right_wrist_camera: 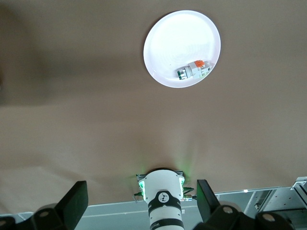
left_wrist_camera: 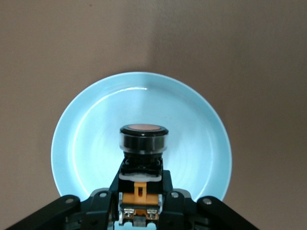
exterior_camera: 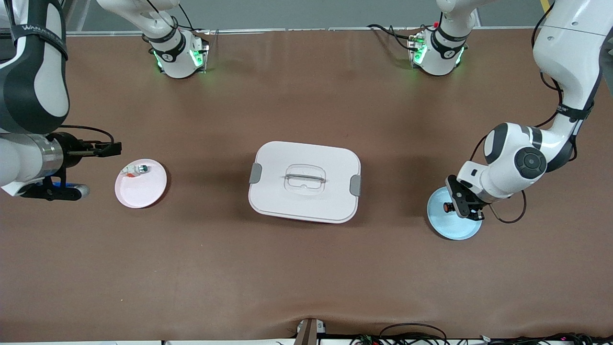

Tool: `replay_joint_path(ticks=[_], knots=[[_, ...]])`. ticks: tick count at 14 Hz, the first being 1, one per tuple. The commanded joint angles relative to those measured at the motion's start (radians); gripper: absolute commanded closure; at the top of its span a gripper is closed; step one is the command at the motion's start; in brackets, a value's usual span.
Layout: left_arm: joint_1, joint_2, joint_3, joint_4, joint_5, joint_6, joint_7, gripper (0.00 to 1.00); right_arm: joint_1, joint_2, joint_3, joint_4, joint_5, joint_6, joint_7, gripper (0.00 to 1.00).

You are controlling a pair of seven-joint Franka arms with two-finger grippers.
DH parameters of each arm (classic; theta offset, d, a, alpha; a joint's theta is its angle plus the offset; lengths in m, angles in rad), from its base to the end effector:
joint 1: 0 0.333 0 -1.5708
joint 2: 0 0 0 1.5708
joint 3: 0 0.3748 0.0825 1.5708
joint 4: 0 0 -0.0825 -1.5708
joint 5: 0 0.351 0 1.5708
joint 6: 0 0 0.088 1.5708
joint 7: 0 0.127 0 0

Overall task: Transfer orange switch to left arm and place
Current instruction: 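Lower the switch onto the blue plate and open the left gripper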

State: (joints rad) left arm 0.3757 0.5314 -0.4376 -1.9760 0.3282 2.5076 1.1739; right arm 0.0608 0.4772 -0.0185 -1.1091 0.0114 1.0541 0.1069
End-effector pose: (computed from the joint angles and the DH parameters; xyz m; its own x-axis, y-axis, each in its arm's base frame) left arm 0.6264 -0.0148 0.2809 0.1338 -0.9905 0.0331 -0.9888 -0.1357 -0.0629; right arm 0.6083 0.0306 0.5510 0.8606 -0.0673 -0.5048 -0.0479 -0.9975 0.0512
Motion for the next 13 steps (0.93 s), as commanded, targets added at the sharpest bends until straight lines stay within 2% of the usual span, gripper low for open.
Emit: replay_joint_path(ticks=[1, 8, 11, 12, 13], knots=[[0.038, 0.038, -0.012, -0.006, 0.023, 0.068, 0.108, 1.0, -0.022, -0.023, 0.015, -0.029, -0.024, 0.0, -0.026, 0.0], [0.051, 0.079, -0.012, 0.002, 0.066, 0.102, 0.141, 1.0, -0.038, -0.035, 0.014, -0.021, -0.028, -0.011, -0.029, 0.0], [0.049, 0.081, -0.012, 0.002, 0.068, 0.103, 0.141, 0.91, -0.05, -0.034, 0.012, -0.012, -0.03, -0.022, -0.021, 0.0], [0.048, 0.082, -0.01, 0.003, 0.066, 0.103, 0.139, 0.86, -0.047, -0.035, 0.012, -0.005, -0.033, -0.022, -0.023, 0.0], [0.049, 0.082, -0.012, 0.005, 0.066, 0.103, 0.124, 0.51, -0.049, -0.035, 0.012, 0.008, -0.04, -0.023, -0.029, 0.0]])
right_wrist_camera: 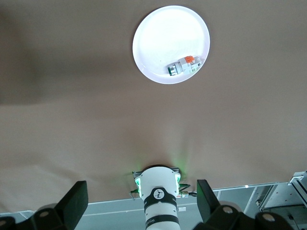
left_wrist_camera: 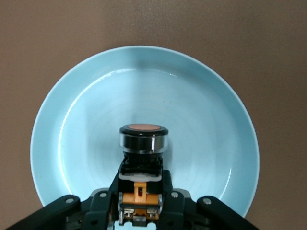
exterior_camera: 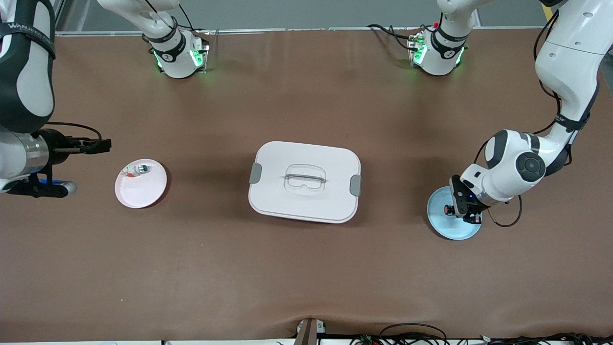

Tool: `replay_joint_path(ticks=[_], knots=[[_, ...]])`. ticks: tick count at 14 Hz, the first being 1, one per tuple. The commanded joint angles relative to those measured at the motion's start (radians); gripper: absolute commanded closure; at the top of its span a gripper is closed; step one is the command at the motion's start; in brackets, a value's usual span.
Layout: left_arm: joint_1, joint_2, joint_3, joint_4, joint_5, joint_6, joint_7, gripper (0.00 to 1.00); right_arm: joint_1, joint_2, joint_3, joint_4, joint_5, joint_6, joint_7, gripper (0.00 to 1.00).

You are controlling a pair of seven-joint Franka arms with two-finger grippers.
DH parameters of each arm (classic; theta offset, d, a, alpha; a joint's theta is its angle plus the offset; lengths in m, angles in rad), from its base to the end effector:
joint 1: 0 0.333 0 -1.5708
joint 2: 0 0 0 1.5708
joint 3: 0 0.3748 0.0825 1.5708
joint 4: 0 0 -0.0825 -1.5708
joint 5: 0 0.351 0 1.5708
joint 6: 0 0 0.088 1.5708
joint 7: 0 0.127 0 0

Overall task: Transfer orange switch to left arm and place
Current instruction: 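Lower the switch onto the blue plate and open the left gripper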

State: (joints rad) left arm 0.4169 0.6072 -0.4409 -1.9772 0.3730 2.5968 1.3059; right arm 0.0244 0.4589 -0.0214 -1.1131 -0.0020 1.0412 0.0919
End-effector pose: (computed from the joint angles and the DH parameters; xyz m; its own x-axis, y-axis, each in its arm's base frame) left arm 0.6316 0.0044 0.2458 0.0062 -0.9987 0.0515 -0.9959 -0.0108 -0.0900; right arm 0.6026 0.0050 0.5605 0.8593 -0.0931 -0.5029 -0.0740 -0.9956 0.0579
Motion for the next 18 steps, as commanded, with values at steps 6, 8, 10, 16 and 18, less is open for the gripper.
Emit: replay_joint_path(ticks=[6, 8, 10, 16, 18], knots=[[0.014, -0.023, -0.009, 0.024, 0.006, -0.009, -0.051, 0.0, -0.005, -0.022, 0.024, 0.019, -0.02, -0.069, -0.004, 0.0], [0.02, -0.059, -0.013, 0.026, -0.002, -0.065, -0.1, 0.0, -0.003, -0.051, 0.026, 0.018, -0.013, -0.05, -0.004, 0.0], [0.023, -0.119, -0.019, 0.046, -0.069, -0.157, -0.177, 0.0, -0.001, -0.071, 0.026, 0.01, -0.009, -0.02, -0.004, 0.0], [0.017, -0.187, -0.068, 0.273, -0.221, -0.554, -0.44, 0.0, 0.008, -0.126, 0.023, -0.002, 0.0, 0.036, -0.003, 0.0], [0.017, -0.195, -0.117, 0.351, -0.223, -0.667, -0.589, 0.0, 0.006, -0.126, 0.023, -0.002, 0.0, 0.036, -0.011, 0.0]])
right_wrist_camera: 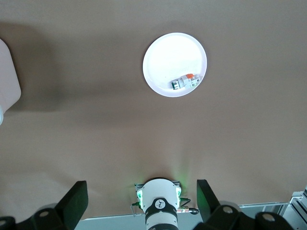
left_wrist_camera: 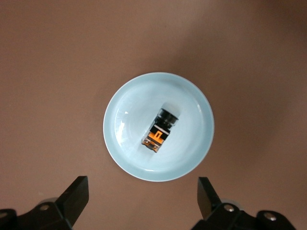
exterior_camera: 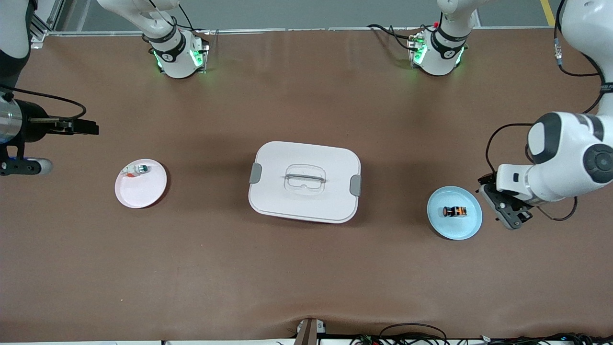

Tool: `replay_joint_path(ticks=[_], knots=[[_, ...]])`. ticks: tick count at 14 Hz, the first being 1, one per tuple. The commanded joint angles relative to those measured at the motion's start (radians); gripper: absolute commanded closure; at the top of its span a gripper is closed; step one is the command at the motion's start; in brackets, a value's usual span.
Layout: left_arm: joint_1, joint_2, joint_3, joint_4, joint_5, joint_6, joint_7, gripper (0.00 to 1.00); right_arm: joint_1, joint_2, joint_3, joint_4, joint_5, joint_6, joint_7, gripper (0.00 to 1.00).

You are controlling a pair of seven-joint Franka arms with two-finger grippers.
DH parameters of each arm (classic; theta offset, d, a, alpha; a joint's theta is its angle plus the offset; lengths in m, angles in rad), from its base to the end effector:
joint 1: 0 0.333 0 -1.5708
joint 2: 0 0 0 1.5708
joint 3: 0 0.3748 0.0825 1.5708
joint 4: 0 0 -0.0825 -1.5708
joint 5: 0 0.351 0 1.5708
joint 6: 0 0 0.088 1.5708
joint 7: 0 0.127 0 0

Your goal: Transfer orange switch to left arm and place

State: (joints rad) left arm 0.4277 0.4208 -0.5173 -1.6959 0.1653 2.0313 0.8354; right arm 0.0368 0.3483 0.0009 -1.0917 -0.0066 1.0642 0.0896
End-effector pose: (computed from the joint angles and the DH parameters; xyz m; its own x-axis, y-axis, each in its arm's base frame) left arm 0.6454 -0.0017 0.4243 0.5690 -0.8219 0.0257 -0.8217 -0.5671 0.0573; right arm 0.5776 0.0206 0.6343 0.9292 -0.0576 -0.3650 -0.0466 -0.9982 0.0390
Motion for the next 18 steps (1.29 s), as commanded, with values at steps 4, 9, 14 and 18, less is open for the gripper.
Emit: replay_joint_path(ticks=[4, 9, 14, 18], knots=[[0.008, -0.016, -0.064, 0.214, -0.024, -0.281, -0.359, 0.0, -0.005, -0.014, -0.001, -0.022, -0.001, 0.017, -0.002, 0.0], [0.008, -0.082, -0.079, 0.228, -0.089, -0.325, -0.669, 0.0, -0.005, -0.048, 0.001, -0.036, 0.02, 0.031, -0.007, 0.0], [0.006, -0.145, -0.136, 0.228, -0.09, -0.327, -1.083, 0.0, -0.001, -0.21, 0.001, -0.271, 0.02, 0.198, -0.008, 0.0], [0.011, -0.169, -0.13, 0.228, -0.073, -0.355, -1.081, 0.0, -0.001, -0.322, -0.001, -0.421, 0.022, 0.298, -0.008, 0.0]])
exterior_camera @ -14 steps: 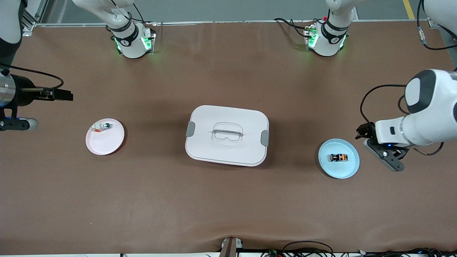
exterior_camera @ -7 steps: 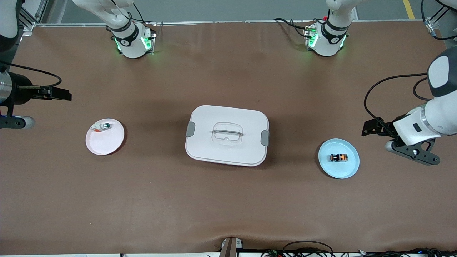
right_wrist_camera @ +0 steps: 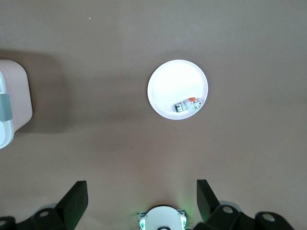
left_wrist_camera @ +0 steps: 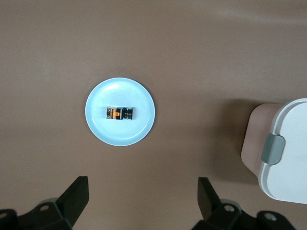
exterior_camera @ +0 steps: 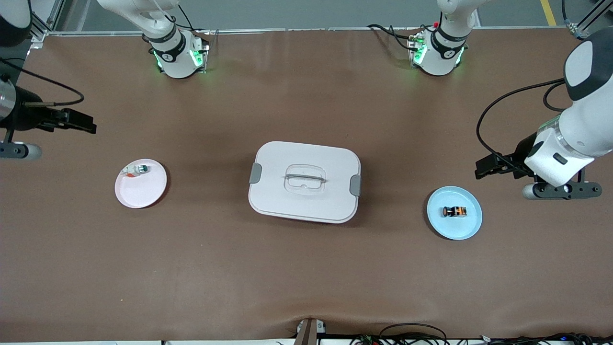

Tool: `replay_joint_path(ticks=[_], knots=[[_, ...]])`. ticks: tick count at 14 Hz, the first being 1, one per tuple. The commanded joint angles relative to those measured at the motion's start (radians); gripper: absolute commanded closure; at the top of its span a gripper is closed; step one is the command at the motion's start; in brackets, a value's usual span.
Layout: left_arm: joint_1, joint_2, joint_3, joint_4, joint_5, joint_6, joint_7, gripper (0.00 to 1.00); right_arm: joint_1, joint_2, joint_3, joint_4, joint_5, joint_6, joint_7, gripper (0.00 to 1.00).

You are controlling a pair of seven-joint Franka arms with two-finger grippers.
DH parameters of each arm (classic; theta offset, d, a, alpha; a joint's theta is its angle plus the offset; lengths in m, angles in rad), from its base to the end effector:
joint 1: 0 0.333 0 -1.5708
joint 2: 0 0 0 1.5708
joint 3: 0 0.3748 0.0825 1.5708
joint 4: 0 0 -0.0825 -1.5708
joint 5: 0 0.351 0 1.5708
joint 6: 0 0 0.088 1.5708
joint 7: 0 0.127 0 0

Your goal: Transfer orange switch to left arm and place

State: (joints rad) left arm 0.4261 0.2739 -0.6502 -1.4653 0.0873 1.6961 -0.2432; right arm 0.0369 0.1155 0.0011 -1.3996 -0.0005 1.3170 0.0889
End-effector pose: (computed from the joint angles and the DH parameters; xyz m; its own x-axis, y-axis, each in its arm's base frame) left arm 0.6078 -0.0727 0.5918 0.9996 0.0275 -0.0071 0.0280 -0.9965 0.0783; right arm 0.5319 0.0201 0.6559 0.9792 -0.0517 -0.1960 -0.0492 -0.9986 0.0178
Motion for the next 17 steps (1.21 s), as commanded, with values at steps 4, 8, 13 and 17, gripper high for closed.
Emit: replay_joint_path(ticks=[4, 8, 13, 17], knots=[[-0.115, -0.088, 0.2, -0.015, 0.002, -0.023, 0.172, 0.0, -0.003, -0.125, -0.001, -0.156, 0.014, 0.062, -0.008, 0.0], [-0.273, -0.165, 0.38, -0.014, -0.014, -0.102, 0.16, 0.0, -0.003, -0.174, -0.001, -0.223, 0.014, 0.1, -0.008, 0.0], [-0.335, -0.252, 0.46, -0.017, -0.018, -0.2, 0.131, 0.0, -0.006, -0.186, -0.004, -0.228, 0.014, 0.113, -0.008, 0.0], [-0.365, -0.307, 0.491, -0.043, -0.038, -0.233, 0.127, 0.0, -0.04, -0.186, -0.006, -0.23, 0.014, 0.113, -0.017, 0.0]])
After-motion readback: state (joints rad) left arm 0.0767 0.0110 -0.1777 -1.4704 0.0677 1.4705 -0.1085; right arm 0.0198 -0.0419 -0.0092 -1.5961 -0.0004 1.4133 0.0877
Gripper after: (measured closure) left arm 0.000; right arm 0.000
